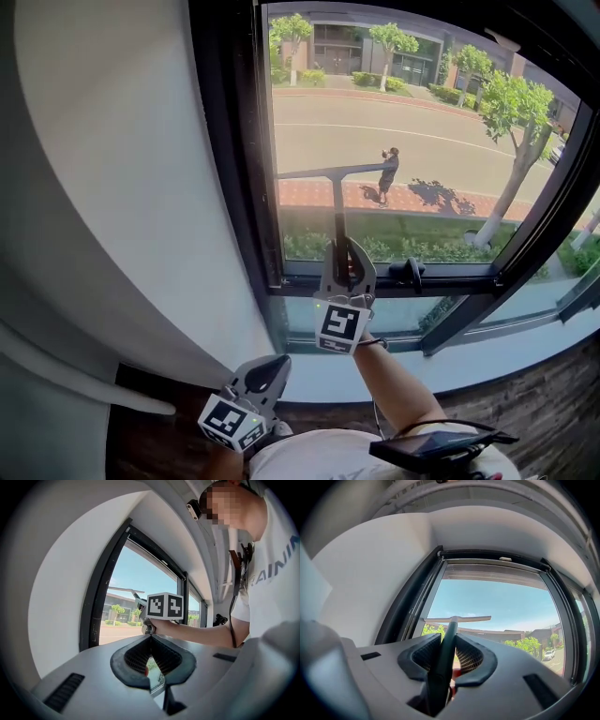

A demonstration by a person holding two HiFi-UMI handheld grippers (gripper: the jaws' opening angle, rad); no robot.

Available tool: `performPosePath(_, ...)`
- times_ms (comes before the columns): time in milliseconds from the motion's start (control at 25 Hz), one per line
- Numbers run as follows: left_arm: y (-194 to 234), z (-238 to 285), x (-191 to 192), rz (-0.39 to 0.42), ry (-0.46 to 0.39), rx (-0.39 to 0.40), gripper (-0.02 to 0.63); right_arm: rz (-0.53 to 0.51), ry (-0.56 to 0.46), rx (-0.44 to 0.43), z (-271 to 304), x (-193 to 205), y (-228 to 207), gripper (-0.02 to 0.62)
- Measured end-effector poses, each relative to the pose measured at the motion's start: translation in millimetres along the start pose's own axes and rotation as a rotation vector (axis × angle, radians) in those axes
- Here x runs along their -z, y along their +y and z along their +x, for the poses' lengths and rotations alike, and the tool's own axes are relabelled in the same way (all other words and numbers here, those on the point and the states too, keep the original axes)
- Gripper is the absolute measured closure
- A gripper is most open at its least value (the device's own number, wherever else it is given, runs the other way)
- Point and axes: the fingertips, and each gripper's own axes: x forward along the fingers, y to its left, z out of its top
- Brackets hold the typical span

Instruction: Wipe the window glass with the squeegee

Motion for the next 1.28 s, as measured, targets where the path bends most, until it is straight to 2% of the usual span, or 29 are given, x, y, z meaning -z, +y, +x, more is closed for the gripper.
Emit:
performPosePath(560, 5, 1, 1, 0.005, 0.019, 0.005, 0.588, 0.070, 0.129, 0.002, -25, 61, 17, 0.492)
performPosePath(1280, 0, 0, 13, 0.001, 0.069, 0.013, 0.588, 0.241, 0.311, 0.010, -56, 136, 28, 0.492)
